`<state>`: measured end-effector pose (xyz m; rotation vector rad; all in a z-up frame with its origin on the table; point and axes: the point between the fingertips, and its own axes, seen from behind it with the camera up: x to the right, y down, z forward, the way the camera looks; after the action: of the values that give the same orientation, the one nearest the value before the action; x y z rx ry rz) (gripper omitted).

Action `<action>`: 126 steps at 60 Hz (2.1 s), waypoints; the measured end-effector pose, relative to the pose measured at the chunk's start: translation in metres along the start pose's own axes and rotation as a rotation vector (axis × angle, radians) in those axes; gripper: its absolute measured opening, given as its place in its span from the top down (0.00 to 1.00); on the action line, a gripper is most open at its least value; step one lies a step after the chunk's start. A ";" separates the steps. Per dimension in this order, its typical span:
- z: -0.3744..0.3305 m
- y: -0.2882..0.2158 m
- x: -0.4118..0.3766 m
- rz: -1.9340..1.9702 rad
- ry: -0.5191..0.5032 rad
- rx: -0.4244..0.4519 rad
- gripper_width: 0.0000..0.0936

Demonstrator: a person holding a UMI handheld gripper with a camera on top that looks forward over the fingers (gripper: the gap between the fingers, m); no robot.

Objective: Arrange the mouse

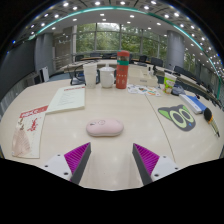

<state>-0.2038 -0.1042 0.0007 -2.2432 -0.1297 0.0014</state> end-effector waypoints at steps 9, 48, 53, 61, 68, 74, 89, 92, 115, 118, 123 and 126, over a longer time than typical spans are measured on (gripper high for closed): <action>0.041 -0.020 0.000 -0.014 0.030 -0.006 0.09; 0.131 -0.087 0.012 0.003 0.023 0.010 0.49; 0.132 -0.088 0.012 -0.012 0.020 0.003 0.54; 0.131 -0.089 0.007 -0.031 0.000 -0.019 0.63; 0.113 -0.101 0.002 -0.032 -0.032 -0.001 0.65; 0.080 -0.138 0.009 0.006 -0.047 0.075 0.65; -0.008 -0.246 0.129 0.082 -0.013 0.296 0.65; -0.007 -0.251 0.165 0.095 0.008 0.301 0.65; 0.116 -0.118 0.333 0.101 0.056 0.065 0.65; 0.127 -0.104 0.337 0.101 0.052 0.041 0.65; 0.139 -0.086 0.342 0.119 0.040 0.011 0.61; 0.142 -0.086 0.344 0.124 0.032 0.026 0.54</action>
<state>0.1239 0.0919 -0.0058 -2.2208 0.0272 0.0340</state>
